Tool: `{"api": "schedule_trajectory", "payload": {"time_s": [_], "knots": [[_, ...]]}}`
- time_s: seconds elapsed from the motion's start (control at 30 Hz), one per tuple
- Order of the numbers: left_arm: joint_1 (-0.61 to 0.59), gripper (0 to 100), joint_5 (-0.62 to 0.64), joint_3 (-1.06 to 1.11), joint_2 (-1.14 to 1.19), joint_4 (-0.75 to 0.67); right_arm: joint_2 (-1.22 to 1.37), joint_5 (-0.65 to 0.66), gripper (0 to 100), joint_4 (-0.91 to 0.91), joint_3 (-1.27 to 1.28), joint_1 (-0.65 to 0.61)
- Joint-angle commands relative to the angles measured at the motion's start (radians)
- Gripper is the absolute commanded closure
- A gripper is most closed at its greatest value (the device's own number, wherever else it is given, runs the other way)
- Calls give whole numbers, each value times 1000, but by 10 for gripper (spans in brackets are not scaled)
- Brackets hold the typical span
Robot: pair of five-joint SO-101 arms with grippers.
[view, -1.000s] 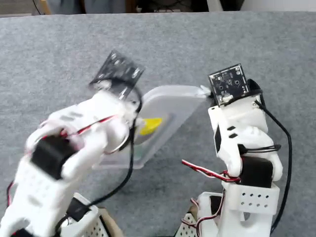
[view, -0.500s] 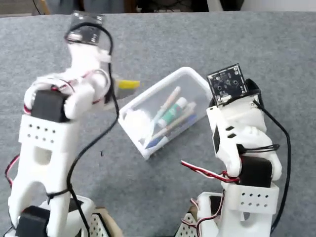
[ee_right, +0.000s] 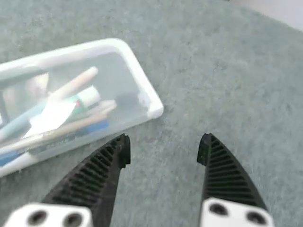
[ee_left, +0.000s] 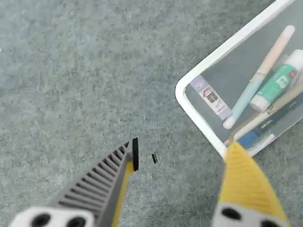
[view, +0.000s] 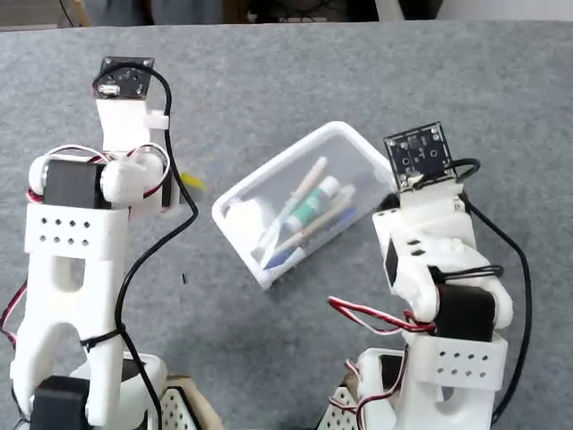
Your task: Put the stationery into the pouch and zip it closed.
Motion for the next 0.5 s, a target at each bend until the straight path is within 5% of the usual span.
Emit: {"api": "schedule_trajectory", "payload": {"time_s": [0.0, 0.2, 0.47], "knots": [[-12, 850, -21, -7, -3, 26, -12, -11, 751, 64, -79, -5], [-7, 880, -46, 125, -9, 49, -12, -11, 775, 118, -65, -6], [-2, 852, -52, 653, -358, -192, -70, -37, 846, 92, 93, -5]]}}
